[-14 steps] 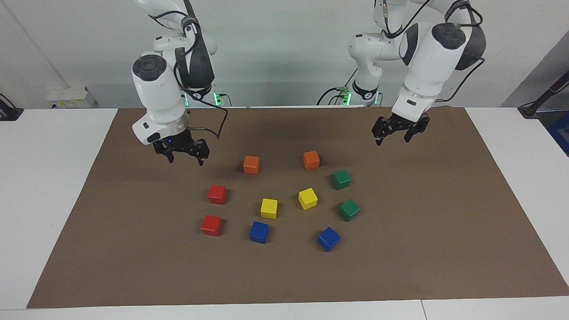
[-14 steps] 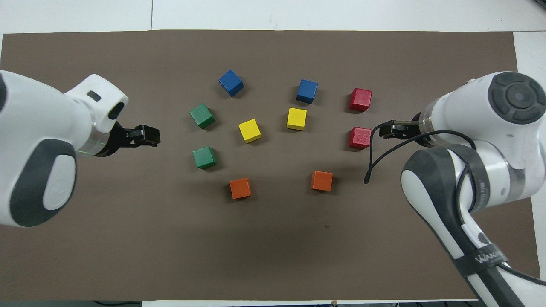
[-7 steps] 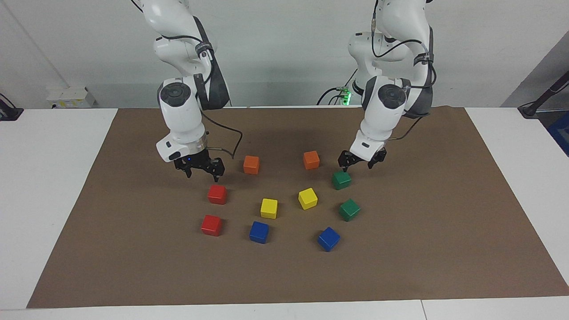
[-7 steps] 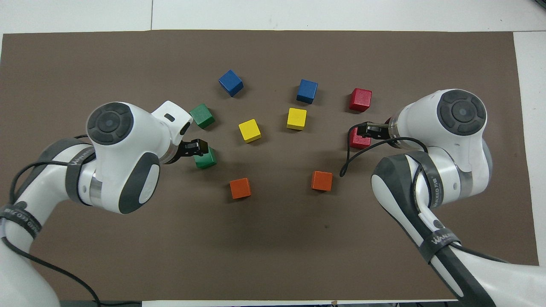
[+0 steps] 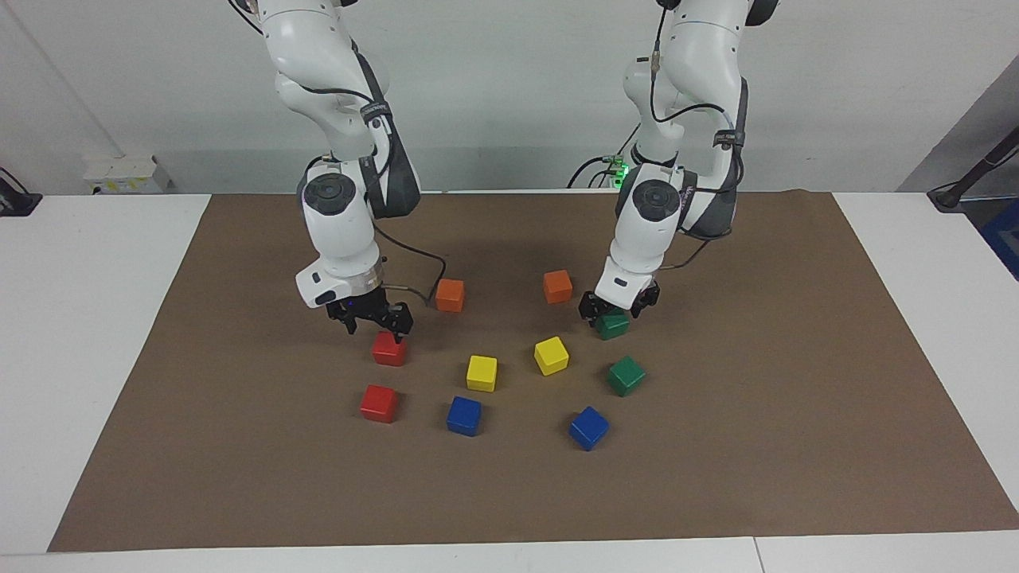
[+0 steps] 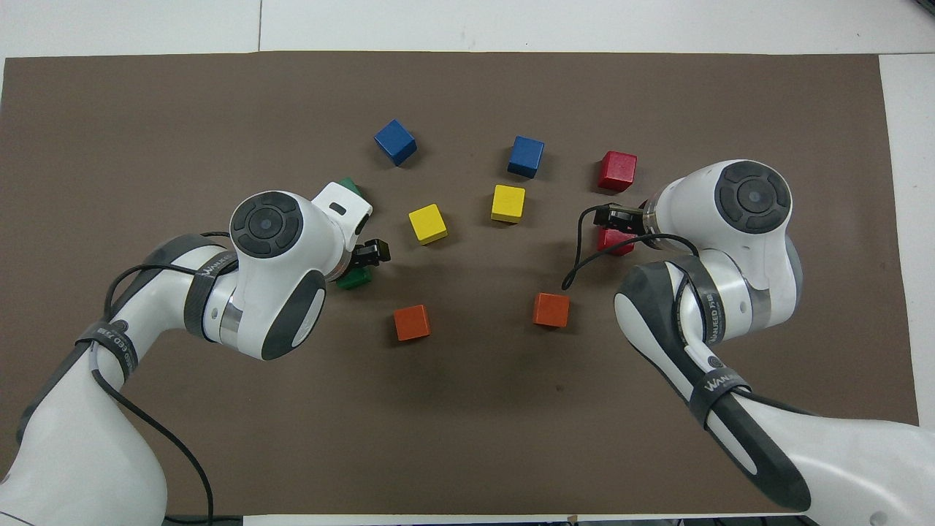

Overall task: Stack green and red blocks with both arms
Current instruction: 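Reach the left gripper to a green cube while the right gripper reaches a red cube, then grasp the green cube with the left gripper while the right gripper grasps red, then place the green cube near the left gripper while the right gripper places red, then reach the left gripper to the other green cube while the right gripper reaches red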

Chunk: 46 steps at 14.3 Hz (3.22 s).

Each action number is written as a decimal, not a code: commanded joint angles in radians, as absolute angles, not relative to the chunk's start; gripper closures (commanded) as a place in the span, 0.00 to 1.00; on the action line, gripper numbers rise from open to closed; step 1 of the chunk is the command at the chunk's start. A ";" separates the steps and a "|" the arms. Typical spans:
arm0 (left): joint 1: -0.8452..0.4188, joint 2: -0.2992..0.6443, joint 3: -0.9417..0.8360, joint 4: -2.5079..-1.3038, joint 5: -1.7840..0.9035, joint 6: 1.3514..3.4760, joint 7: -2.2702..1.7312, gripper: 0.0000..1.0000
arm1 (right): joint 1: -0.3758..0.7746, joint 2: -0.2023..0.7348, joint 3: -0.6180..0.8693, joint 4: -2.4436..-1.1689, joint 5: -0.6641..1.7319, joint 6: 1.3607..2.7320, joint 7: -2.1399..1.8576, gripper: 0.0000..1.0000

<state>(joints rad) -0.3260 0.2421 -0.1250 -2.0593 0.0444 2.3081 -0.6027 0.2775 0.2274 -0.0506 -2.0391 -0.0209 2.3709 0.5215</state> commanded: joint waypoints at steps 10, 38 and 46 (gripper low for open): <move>-0.353 0.299 -0.109 -2.079 0.075 2.405 -0.802 1.00 | 0.304 0.316 -0.044 -2.042 0.005 2.464 0.531 0.00; 0.132 0.290 -0.104 -2.017 0.091 2.318 0.127 0.00 | -0.086 0.264 -0.044 -2.132 0.061 2.427 -0.023 1.00; -0.063 0.321 -0.106 -1.687 0.055 1.994 -0.520 0.00 | -0.078 0.255 -0.044 -2.128 0.052 2.402 0.025 0.00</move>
